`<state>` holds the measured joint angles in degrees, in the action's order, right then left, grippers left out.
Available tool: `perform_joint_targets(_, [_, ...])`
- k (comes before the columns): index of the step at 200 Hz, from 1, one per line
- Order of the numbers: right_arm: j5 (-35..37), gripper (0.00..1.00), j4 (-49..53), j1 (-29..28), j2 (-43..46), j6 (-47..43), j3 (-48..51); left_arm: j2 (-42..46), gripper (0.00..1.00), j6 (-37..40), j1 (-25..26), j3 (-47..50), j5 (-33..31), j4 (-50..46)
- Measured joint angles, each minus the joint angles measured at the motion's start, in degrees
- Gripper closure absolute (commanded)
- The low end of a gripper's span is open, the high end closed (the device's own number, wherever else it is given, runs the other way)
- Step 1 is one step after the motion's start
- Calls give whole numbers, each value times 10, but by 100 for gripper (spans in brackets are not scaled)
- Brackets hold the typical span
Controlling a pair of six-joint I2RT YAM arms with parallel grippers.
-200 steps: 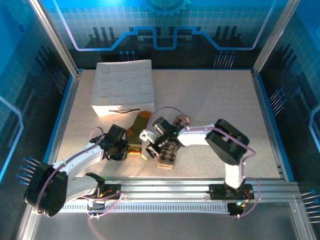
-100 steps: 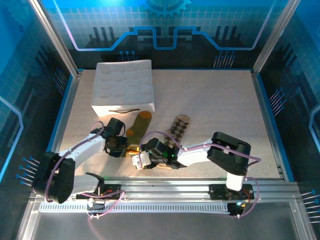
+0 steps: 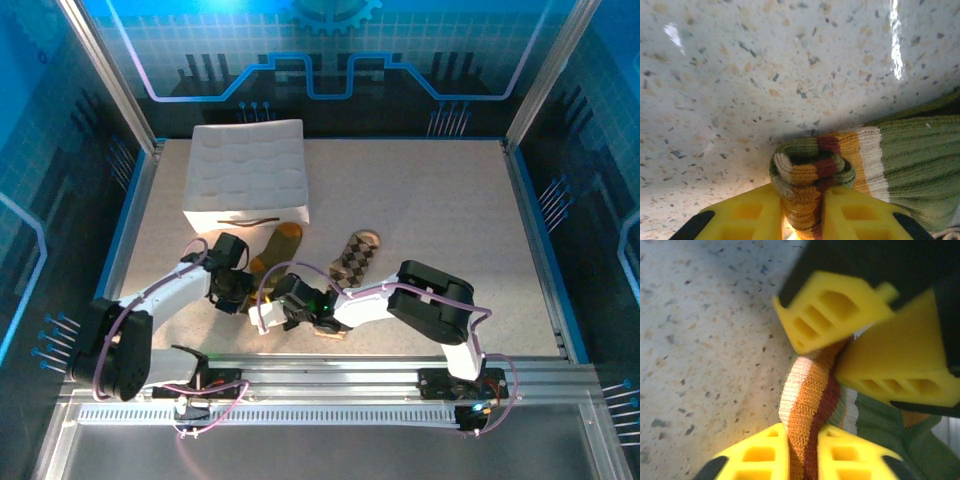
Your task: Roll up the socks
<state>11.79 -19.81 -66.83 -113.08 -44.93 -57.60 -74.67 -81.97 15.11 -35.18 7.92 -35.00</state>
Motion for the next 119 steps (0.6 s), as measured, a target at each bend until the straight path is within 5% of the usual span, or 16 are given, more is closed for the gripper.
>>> perform_joint_targets(47, [-65,100,49,14,9,100,-13,99,42,4,-12,-2,-23,-78])
perform_joint_targets(119, [-218,100,135,54,9,267,-47,183,35,-19,-33,32,-14,-81])
